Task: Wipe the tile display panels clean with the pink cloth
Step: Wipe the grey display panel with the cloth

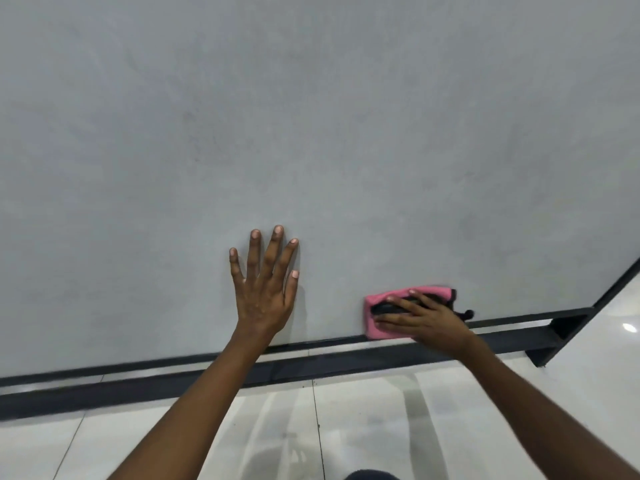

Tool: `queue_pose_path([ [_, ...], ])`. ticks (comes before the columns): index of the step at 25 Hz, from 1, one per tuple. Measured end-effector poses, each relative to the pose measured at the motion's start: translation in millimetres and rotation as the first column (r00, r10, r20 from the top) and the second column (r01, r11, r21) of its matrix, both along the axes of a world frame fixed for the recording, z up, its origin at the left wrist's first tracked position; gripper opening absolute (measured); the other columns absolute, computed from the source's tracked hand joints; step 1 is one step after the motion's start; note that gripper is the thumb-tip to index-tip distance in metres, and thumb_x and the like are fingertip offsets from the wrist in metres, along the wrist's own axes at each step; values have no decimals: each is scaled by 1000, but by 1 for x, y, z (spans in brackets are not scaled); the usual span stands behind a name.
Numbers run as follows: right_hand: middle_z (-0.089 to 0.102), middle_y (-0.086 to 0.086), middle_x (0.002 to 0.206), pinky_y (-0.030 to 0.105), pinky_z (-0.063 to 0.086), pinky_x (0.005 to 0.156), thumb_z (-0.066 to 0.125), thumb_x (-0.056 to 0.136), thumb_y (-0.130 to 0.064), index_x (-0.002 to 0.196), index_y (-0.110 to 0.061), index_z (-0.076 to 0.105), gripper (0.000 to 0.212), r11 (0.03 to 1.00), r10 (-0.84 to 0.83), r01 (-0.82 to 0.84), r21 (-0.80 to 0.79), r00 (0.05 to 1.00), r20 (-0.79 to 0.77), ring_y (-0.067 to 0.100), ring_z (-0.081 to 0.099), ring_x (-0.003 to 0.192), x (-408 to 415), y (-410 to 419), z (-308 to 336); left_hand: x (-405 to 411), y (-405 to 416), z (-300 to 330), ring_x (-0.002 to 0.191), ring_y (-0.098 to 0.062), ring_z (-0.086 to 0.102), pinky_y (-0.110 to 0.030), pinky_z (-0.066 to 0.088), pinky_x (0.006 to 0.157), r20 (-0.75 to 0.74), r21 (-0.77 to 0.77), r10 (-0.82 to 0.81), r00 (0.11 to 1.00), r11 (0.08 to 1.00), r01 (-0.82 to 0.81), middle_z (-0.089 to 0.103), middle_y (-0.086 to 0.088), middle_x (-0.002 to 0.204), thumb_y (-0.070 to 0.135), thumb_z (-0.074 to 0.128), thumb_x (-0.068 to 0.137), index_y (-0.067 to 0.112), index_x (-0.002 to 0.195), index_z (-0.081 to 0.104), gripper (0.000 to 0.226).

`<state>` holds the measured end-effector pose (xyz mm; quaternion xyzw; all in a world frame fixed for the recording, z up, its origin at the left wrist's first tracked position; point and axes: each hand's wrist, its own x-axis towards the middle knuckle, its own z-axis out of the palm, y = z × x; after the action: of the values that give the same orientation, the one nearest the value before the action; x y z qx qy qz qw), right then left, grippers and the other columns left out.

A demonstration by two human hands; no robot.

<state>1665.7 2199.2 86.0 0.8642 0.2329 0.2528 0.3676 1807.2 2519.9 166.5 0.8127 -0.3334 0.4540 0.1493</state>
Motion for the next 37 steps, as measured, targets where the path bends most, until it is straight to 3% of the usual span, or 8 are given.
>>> queue_pose_path([
  [8, 31, 10, 156, 53, 28, 108, 52, 80, -37, 148, -15, 37, 73, 796, -137, -233, 559, 830, 540, 39, 22, 145, 26, 21, 390, -5, -52, 252, 149, -29, 13, -47, -1, 118, 115, -181, -78, 990, 979, 98, 20, -2, 161, 34, 29, 101, 20, 151, 30, 52],
  [10, 35, 17, 153, 56, 33, 107, 54, 75, -33, 145, -6, 42, 76, 691, -184, -297, 659, 809, 558, 41, 23, 144, 34, 46, 434, -4, -59, 322, 148, -29, 16, -45, -4, 117, 139, -197, -86, 987, 974, 112, 24, -3, 160, 36, 26, 99, 18, 149, 35, 54],
  [17, 29, 5, 157, 40, 25, 112, 55, 77, -38, 149, -18, 34, 77, 833, -85, -196, 517, 878, 471, 29, 16, 149, 8, -3, 430, 18, -88, 410, 150, -30, 1, -57, 0, 117, 267, -254, 33, 963, 967, 38, 5, -2, 164, 39, 25, 101, 22, 156, 12, 59],
  [24, 10, 1, 163, 46, 19, 118, 51, 81, -42, 155, -18, 20, 84, 132, -585, -479, 868, 669, 459, 21, 10, 149, -34, -131, 604, 23, -92, 396, 150, -30, 8, -60, 3, 116, 394, -261, 88, 915, 965, 19, 15, -2, 163, 39, 29, 99, 21, 155, 23, 59],
  [29, 38, 8, 153, 46, 32, 112, 51, 80, -38, 146, -14, 44, 70, 630, -159, -473, 616, 698, 699, 28, 33, 143, 24, -48, 571, 16, -88, 396, 150, -29, 6, -58, 0, 116, 343, -207, 57, 938, 978, 17, 16, -1, 162, 42, 27, 99, 22, 153, 26, 58],
  [32, 41, 1, 152, 44, 23, 113, 49, 79, -39, 145, -22, 45, 68, 921, 188, -313, 233, 880, 436, 28, 29, 144, 40, 8, 462, -8, -95, 385, 150, -25, 8, -50, -1, 118, 231, -318, -57, 971, 939, 131, 20, -2, 161, 38, 29, 99, 20, 150, 32, 54],
  [34, 39, 2, 153, 42, 19, 112, 50, 79, -37, 146, -24, 40, 70, 947, 194, -264, 182, 923, 333, 27, 28, 145, 24, -13, 442, -22, -110, 356, 150, -26, 9, -47, -2, 118, 240, -295, -69, 968, 945, 141, 22, -3, 160, 34, 32, 98, 21, 149, 30, 53],
  [37, 40, 17, 150, 49, 35, 108, 50, 77, -39, 146, -13, 41, 74, 789, -94, -291, 541, 814, 573, 33, 36, 139, -8, -90, 476, -17, -124, 317, 150, -26, 1, -50, -1, 119, 251, -160, -21, 968, 985, 63, 16, -3, 162, 36, 31, 99, 21, 153, 22, 57],
])
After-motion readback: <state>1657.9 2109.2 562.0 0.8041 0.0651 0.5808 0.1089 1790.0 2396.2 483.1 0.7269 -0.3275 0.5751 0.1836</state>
